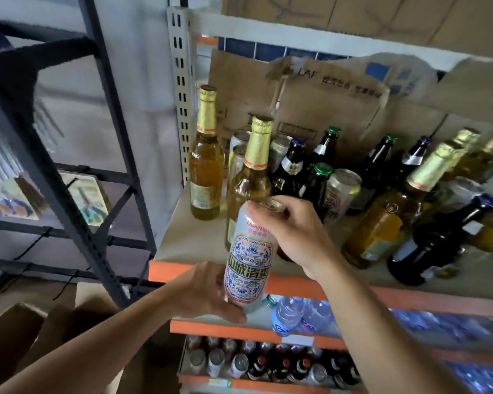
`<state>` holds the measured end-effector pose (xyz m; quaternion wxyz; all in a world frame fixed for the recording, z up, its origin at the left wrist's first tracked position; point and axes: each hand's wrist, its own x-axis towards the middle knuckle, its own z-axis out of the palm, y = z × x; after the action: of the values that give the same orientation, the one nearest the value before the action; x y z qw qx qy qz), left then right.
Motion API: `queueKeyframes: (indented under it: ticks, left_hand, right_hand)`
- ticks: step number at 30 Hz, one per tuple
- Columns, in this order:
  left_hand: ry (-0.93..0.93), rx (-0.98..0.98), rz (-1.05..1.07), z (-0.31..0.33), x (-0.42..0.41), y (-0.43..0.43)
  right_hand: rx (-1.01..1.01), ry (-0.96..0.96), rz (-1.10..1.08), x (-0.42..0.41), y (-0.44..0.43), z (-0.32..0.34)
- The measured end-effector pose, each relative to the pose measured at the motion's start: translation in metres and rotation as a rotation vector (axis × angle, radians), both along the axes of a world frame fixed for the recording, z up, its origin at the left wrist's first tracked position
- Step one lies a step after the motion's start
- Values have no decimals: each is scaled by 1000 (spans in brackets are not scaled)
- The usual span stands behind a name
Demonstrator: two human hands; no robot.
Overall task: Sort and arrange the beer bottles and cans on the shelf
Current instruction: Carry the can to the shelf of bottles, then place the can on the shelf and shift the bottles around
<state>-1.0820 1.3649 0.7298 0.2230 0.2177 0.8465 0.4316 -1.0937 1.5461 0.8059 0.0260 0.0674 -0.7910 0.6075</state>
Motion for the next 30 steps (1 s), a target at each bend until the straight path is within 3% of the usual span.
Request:
queueKeyframes:
  ticks: [6, 10, 15, 26, 30]
  left_hand:
    - [-82, 57, -109, -3, -6, 61]
    - [-73, 87, -47, -13, -14, 100]
    - [20, -23, 23, -34, -10, 131]
    - [43, -151, 135, -27, -17, 117]
    - [10, -149, 138, -25, -13, 107]
  right_hand:
    - [-54, -5, -124, 13, 66, 5]
    - [-92, 10, -188, 14, 103, 8]
    - [36, 52, -232, 5, 134, 9]
    - [280, 96, -321, -15, 141, -29]
    - [384, 198, -345, -16, 136, -33]
